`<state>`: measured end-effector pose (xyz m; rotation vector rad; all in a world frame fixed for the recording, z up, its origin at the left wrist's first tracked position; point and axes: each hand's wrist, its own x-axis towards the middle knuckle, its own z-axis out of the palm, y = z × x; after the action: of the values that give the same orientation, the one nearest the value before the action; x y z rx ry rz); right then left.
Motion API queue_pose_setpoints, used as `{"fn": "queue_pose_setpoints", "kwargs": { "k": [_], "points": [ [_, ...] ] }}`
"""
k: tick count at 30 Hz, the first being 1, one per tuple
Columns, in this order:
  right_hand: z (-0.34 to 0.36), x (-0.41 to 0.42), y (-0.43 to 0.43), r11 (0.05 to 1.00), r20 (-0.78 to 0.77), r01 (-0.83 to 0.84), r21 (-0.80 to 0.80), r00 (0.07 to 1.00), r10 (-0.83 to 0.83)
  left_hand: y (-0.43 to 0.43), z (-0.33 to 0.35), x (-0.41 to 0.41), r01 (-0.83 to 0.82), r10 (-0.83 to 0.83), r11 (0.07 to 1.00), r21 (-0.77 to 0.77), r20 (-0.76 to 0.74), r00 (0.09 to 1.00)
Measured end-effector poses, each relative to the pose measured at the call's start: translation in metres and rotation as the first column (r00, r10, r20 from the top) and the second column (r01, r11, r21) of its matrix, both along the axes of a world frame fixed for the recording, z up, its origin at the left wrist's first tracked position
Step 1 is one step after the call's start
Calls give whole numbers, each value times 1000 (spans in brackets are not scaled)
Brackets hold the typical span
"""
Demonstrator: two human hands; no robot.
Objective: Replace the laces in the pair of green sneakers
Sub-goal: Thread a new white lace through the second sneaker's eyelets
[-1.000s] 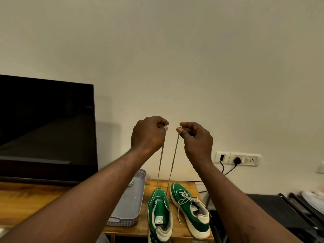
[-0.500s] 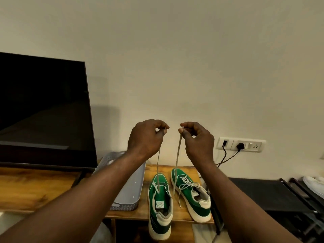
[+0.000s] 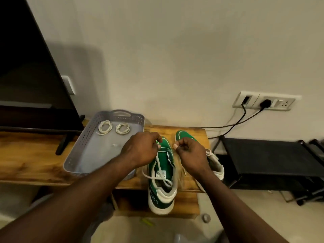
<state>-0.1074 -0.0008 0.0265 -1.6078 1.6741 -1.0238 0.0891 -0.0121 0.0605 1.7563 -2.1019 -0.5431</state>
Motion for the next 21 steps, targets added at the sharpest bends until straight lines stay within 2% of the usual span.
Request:
{"fn": "queue_pose_setpoints", "kwargs": {
  "k": [3, 8, 11, 14, 15, 19, 21],
  "points": [
    [-37, -3, -8, 993, 36, -40, 112, 999, 36, -14, -27, 0, -18, 16, 992, 124, 13, 1000],
    [-62, -3, -16, 989, 83, -97, 109, 993, 88, -24, -57, -3, 28, -25, 974, 226, -15, 1000],
    [-70, -1, -17, 991, -8, -109, 78, 994, 110, -25, -65, 2, 25, 16, 961, 275, -143, 990],
    [-73, 4, -14, 992, -149, -108, 64, 982, 116, -28, -58, 10, -55, 127, 946, 319, -209, 970],
    [-72, 6, -12, 991, -179, -108, 75, 977, 120, -29, -54, 13, -80, 142, 944, 320, -177, 974],
    [-65, 6, -11, 988, -289, -114, 105, 947, 140, -24, -52, 13, -99, 55, 951, 293, 154, 987],
    [-64, 2, -14, 992, -318, -103, 73, 940, 121, -22, -50, 3, -76, 23, 973, 216, 242, 970]
  ]
}}
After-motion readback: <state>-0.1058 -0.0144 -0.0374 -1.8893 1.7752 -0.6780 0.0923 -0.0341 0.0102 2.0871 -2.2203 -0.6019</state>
